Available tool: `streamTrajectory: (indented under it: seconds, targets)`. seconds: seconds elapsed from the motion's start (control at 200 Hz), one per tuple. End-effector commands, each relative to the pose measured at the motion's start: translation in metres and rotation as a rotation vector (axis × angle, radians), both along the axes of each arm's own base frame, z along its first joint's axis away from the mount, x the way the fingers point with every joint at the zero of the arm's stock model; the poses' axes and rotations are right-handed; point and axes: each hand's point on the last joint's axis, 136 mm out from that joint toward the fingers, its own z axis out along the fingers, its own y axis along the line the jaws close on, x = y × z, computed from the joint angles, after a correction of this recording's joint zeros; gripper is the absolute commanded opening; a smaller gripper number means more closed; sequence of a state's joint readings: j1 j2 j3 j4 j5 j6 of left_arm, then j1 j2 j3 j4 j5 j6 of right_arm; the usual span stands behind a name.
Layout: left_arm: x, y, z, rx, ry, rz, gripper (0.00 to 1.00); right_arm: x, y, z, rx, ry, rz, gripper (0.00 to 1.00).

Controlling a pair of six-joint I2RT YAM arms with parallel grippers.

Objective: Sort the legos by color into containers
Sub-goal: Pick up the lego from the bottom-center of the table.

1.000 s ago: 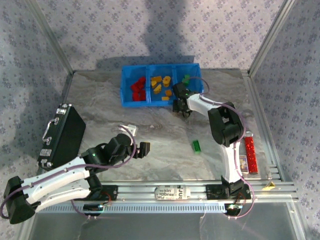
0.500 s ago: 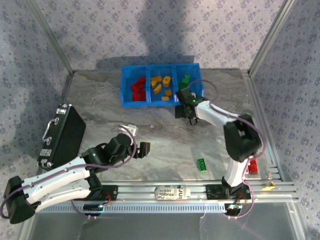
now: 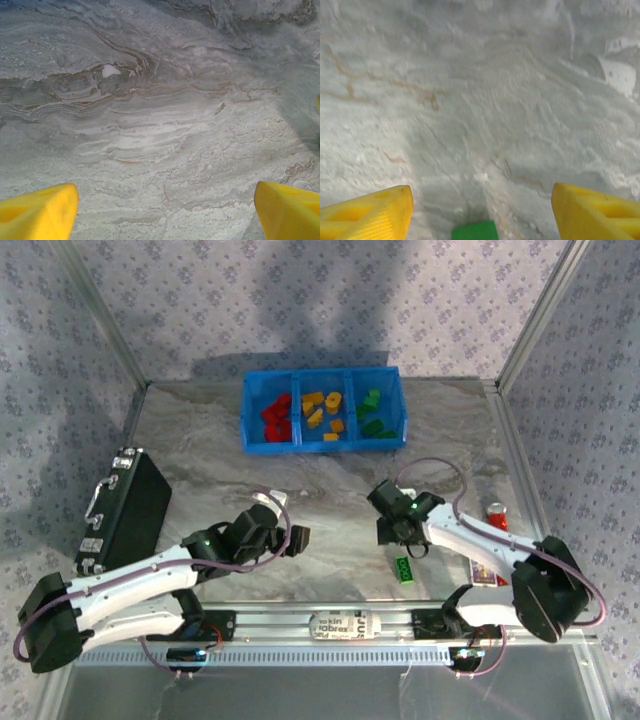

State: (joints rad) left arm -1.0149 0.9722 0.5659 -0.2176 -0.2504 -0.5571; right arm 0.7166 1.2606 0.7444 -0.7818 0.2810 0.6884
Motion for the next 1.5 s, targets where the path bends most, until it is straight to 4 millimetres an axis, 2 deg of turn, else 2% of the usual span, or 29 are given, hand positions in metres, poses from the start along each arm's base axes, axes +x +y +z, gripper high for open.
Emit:
streamTrajectory:
  seconds: [0.0, 0.19, 0.3, 0.605, 0.73, 0.929, 1.274, 1.499]
  targets:
    - [0.001, -0.013, 0.013, -0.043, -0.028, -0.036, 0.91, -0.025, -0.019, -0.005, -0.042, 0.034, -0.074, 0.72]
    - [0.000, -0.008, 0.011, -0.049, -0.029, -0.027, 0.91, -0.051, -0.021, -0.021, -0.026, 0.090, -0.073, 0.65]
    - [-0.002, -0.005, 0.008, -0.055, -0.024, -0.018, 0.91, -0.057, -0.020, -0.020, -0.038, 0.090, -0.058, 0.62]
    - [-0.003, -0.001, 0.007, -0.061, -0.025, -0.007, 0.91, -0.066, -0.012, -0.021, -0.013, 0.104, -0.047, 0.62]
    - [-0.003, 0.000, 0.008, -0.062, -0.027, -0.006, 0.91, -0.068, -0.006, -0.019, 0.000, 0.097, -0.029, 0.68]
    - [-0.004, 0.000, 0.005, -0.060, -0.024, -0.005, 0.91, -0.073, -0.002, -0.026, 0.007, 0.137, -0.023, 0.67]
    - [-0.004, 0.002, 0.004, -0.057, -0.024, -0.001, 0.91, -0.073, 0.005, -0.042, -0.007, 0.177, -0.025, 0.58]
    - [-0.004, 0.006, 0.003, -0.061, -0.027, 0.011, 0.91, -0.067, 0.017, -0.048, 0.013, 0.178, -0.023, 0.40]
